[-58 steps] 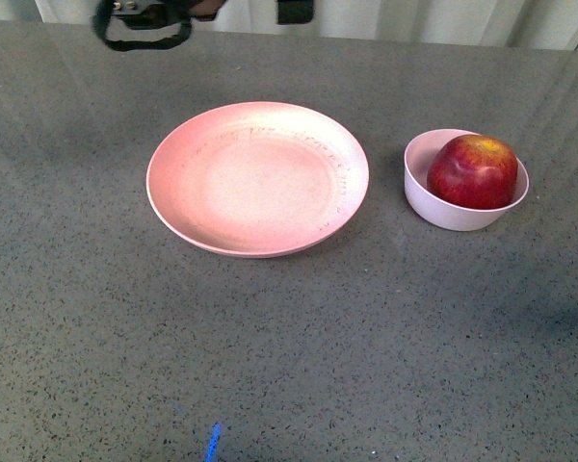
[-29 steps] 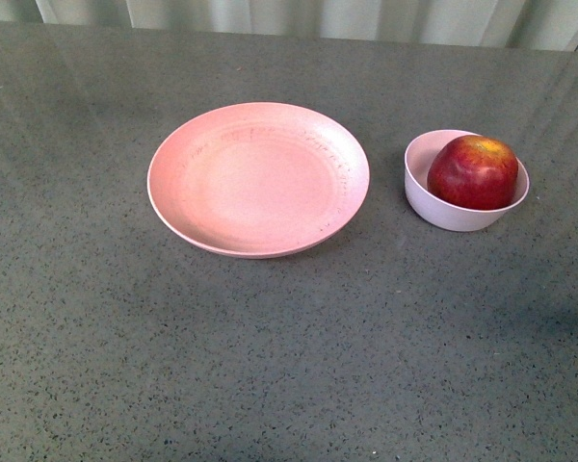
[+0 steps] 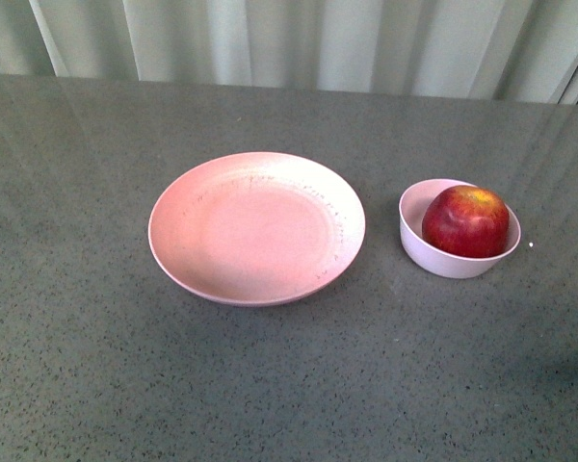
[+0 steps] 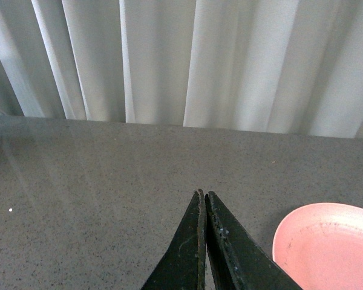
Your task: Move apple from plate to bowl
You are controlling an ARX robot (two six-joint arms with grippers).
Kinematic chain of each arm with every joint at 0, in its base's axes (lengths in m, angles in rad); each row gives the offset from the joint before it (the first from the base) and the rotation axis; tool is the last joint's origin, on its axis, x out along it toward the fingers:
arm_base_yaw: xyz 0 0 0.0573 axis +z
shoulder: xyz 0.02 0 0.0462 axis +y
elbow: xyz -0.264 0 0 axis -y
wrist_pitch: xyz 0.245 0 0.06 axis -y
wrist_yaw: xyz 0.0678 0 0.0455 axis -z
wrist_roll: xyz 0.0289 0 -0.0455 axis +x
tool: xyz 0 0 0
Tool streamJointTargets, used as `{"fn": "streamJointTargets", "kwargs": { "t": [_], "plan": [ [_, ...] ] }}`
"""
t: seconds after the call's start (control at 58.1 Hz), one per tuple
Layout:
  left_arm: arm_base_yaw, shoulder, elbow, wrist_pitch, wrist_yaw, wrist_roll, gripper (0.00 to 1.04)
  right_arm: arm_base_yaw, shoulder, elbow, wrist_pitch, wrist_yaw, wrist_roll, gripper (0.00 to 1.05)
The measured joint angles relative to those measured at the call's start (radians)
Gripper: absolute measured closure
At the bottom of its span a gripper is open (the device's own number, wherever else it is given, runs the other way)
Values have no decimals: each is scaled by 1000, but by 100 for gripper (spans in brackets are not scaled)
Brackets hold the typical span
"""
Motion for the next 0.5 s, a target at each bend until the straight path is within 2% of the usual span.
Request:
{"fn": "streamJointTargets", "kwargs": {
  "t": [0.206, 0.31, 0.344, 0.499],
  "plan": [
    [33, -134, -102, -31, 25, 2, 103, 0, 0, 0, 0, 0, 0, 9],
    [49, -160, -167, 12, 46, 2, 103, 0, 0, 0, 0, 0, 0, 9],
    [77, -182, -186, -4, 93, 2, 103, 0, 0, 0, 0, 0, 0, 9],
    [116, -314, -228, -86, 106, 3, 103, 0, 0, 0, 0, 0, 0, 9]
  ]
}}
